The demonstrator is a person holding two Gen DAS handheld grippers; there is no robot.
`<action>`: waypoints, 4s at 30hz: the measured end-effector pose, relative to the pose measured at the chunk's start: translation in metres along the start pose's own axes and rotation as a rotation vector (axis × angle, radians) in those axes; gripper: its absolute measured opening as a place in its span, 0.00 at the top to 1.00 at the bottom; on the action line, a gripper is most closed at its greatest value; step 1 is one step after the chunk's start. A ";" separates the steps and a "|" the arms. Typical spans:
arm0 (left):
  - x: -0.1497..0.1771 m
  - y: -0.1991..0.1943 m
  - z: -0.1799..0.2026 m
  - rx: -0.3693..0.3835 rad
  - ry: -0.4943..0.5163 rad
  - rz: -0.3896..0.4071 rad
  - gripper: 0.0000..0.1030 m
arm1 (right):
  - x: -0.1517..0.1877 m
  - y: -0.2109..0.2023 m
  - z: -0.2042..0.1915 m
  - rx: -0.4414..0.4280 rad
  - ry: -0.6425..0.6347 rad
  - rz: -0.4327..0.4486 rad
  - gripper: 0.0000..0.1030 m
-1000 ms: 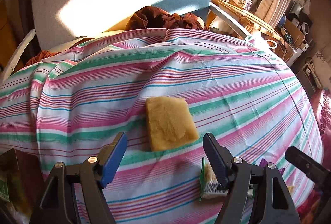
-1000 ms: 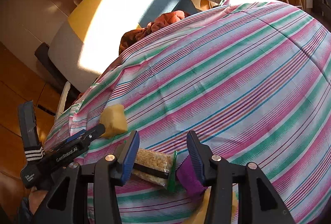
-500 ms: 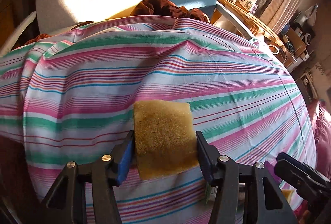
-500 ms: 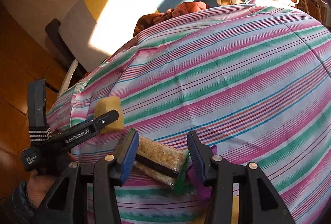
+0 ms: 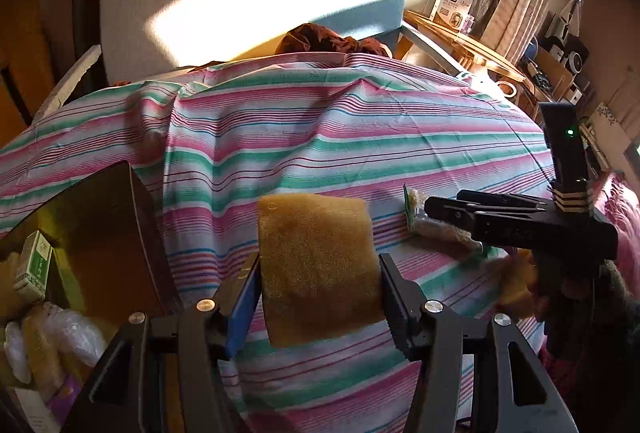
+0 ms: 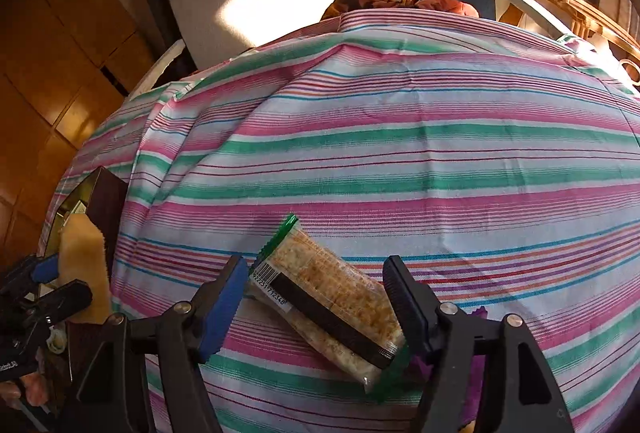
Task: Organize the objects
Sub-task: 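Grasp the yellow sponge with the left tool while the right tool lifts the cracker bar, then carry the sponge into the tray and open the left tool, then carry the cracker bar into the tray and open the right tool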
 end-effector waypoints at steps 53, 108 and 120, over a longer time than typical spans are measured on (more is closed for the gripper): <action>0.098 -0.124 -0.220 -0.215 -0.442 0.133 0.44 | 0.040 0.022 -0.055 0.236 -0.238 -0.011 0.53; 0.106 -0.146 -0.215 -0.398 -0.380 0.207 0.26 | 0.049 0.013 -0.083 0.247 -0.130 -0.027 0.56; 0.141 -0.158 -0.235 -0.400 -0.417 0.205 0.26 | 0.043 -0.020 -0.227 0.022 -0.207 0.105 0.56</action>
Point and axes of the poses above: each gripper's, at about its wrist camera, not at the fingertips, and y roughly the way its jaws point, z to its right, x to its underside, the point moved 5 cm from there along y, roughly the way its jaws point, and after that the axes turned 2 degrees about -x, right-handed, at the moved point
